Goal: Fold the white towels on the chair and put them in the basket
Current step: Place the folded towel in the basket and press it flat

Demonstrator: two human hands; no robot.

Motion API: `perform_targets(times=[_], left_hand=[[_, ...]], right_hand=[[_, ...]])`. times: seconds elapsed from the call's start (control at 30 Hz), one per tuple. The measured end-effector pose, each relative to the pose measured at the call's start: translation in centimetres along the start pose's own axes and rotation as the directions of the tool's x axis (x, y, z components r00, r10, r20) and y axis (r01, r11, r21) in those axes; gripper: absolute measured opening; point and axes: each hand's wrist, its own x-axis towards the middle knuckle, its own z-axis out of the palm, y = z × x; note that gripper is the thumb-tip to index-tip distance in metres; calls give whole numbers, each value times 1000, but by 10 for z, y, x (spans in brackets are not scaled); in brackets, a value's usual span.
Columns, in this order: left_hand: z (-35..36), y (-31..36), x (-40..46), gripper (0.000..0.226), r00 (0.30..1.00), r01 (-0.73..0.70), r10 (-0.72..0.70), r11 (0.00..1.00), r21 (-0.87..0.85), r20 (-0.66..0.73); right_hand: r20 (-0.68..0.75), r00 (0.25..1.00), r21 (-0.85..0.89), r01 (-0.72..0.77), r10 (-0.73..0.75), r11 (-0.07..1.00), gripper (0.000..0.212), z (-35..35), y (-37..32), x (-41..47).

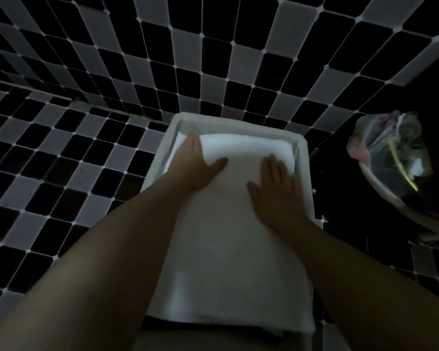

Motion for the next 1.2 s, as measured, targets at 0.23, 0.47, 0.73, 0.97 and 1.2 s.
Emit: perform_targets(times=[0.23, 0.47, 0.73, 0.97, 1.2], left_hand=[[-6, -15, -59, 67, 993, -121, 119, 990, 74, 27], [-11, -47, -172, 123, 910, -337, 289, 933, 128, 297], [5, -53, -191, 125, 884, -446, 271, 735, 510, 381], [26, -60, -193, 157, 934, -337, 241, 838, 428, 264], [-35, -30, -187, 110, 779, 0, -38, 998, 61, 626]], right_hand=[[27, 997, 72, -71, 69, 995, 70, 8, -12, -55], [251, 967, 279, -118, 46, 953, 99, 5, -20, -127], [368, 930, 208, -112, 28, 972, 123, 33, -12, -169], [414, 897, 108, -220, 157, 970, 100, 51, -26, -162], [694, 706, 62, -250, 138, 966, 81, -5, -24, -146]])
